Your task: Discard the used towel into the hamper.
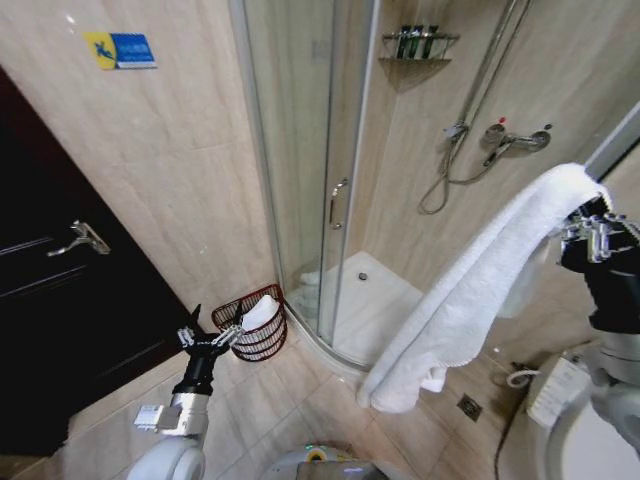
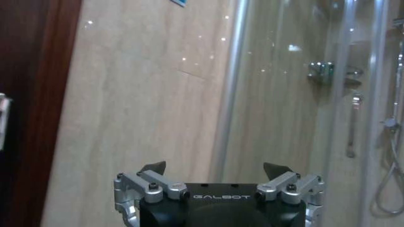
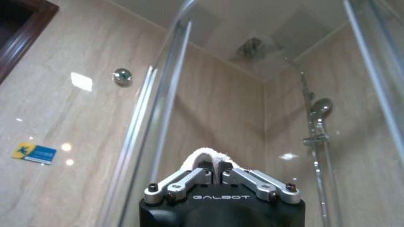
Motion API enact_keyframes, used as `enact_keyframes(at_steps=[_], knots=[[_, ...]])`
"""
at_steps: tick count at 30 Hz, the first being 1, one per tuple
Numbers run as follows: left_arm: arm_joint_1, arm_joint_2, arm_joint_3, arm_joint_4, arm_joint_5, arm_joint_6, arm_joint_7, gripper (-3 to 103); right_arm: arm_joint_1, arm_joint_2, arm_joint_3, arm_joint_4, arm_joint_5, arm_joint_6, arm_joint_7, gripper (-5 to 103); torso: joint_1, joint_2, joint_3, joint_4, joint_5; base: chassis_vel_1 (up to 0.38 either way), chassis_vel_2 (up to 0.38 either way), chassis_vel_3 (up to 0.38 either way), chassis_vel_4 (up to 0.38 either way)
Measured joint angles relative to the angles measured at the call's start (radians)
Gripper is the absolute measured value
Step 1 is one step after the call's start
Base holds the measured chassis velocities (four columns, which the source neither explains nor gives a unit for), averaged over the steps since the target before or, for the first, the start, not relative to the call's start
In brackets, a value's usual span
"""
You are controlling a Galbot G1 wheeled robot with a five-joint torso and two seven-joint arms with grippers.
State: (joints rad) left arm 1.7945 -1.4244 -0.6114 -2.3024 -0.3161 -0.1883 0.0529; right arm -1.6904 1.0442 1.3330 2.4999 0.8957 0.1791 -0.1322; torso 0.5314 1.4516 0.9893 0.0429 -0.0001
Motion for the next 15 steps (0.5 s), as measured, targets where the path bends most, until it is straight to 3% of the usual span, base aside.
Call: enact_keyframes(at_steps=[7,15], knots=[[0.000,0.000,0.000,0.000,0.000,0.000,0.000,100,0.003,-0.001,-0.006,0.000,0.001,0.001,0.005,4,0.000,0.000,0.000,0.0001,-0.0003,0.167,0.142,-0.136,-0.135],[0.000,0.000,0.000,0.000,0.000,0.000,0.000,100,-0.003,0.004,-0.002,0.000,0.003,0.001,0.007,4,0.000,0.000,0.000,-0.0001,0.0003,-0.042,-0.035,0.028,0.031]])
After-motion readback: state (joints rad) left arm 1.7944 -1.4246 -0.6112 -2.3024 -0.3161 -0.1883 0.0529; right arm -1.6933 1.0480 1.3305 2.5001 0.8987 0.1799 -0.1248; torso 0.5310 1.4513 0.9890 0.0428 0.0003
